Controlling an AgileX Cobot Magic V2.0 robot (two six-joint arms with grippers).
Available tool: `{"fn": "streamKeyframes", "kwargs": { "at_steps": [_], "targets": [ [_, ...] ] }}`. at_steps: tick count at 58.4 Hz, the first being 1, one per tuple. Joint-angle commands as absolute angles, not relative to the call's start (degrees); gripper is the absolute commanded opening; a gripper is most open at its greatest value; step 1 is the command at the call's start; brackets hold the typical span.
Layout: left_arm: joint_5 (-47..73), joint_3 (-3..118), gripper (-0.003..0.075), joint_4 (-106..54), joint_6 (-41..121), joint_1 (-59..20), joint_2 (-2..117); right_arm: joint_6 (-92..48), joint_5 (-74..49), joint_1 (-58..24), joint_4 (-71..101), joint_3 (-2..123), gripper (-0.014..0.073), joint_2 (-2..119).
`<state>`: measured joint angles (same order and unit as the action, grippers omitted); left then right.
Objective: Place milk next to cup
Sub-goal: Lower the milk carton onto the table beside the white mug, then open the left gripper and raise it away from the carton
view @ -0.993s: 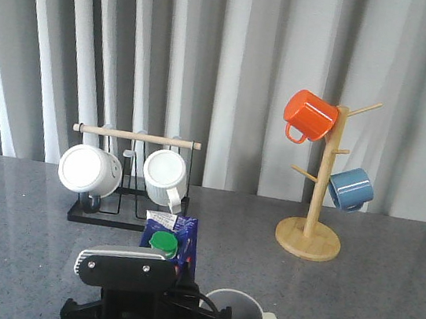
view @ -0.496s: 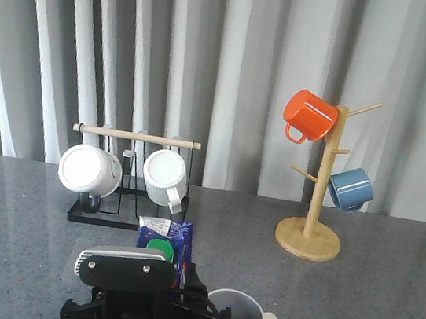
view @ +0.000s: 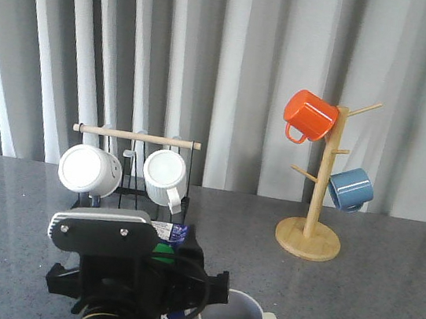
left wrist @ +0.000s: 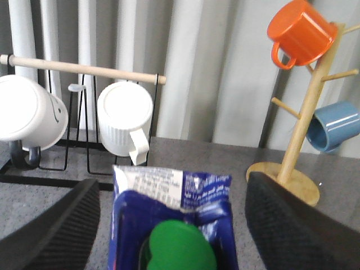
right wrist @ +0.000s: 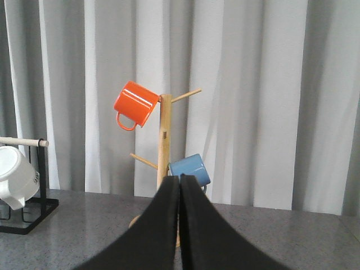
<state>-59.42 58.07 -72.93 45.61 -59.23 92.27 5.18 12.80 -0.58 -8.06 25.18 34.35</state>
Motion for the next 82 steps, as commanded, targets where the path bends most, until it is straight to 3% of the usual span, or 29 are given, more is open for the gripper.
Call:
{"fn": "streamKeyframes", "kwargs": {
  "at_steps": [1,9,15,19,26,71,82],
  "targets": [
    [-61.9,59.37,0.0528,-68.67,46.07,-59.51,87.34,5.11,16.76,-0.38,-8.36,26.73,-0.0009,34.35],
    [-61.95,59.37,0.0503,-65.29,50.05,-59.51,82.16,5.11,16.76,-0.38,-8.36,26.73,-0.0009,34.35],
    [-62.14,59.37,0.0425,-63.58,53.39,-59.51,77.44,5.11,16.76,-0.38,-8.36,26.73,-0.0009,34.35],
    [-62.14,59.37,0.0309,-63.52,55.12,-59.46,74.39,5.11,16.76,-0.38,-8.36,26.73,-0.0009,34.35],
    [-62.18,59.37,-0.0012,-63.63,59.19,-59.23,70.09,5.11,16.76,-0.38,-8.36,26.73,-0.0009,34.35],
    [-73.4,59.37,-0.0007,-65.25,62.4,-58.84,66.02,5.11,16.76,-0.38,-8.36,26.73,-0.0009,34.35],
    [-60.08,59.37,-0.0007,-58.25,47.48,-60.68,66.02,5.11,16.76,-0.38,-8.36,26.73,-0.0009,34.35]
  ]
}}
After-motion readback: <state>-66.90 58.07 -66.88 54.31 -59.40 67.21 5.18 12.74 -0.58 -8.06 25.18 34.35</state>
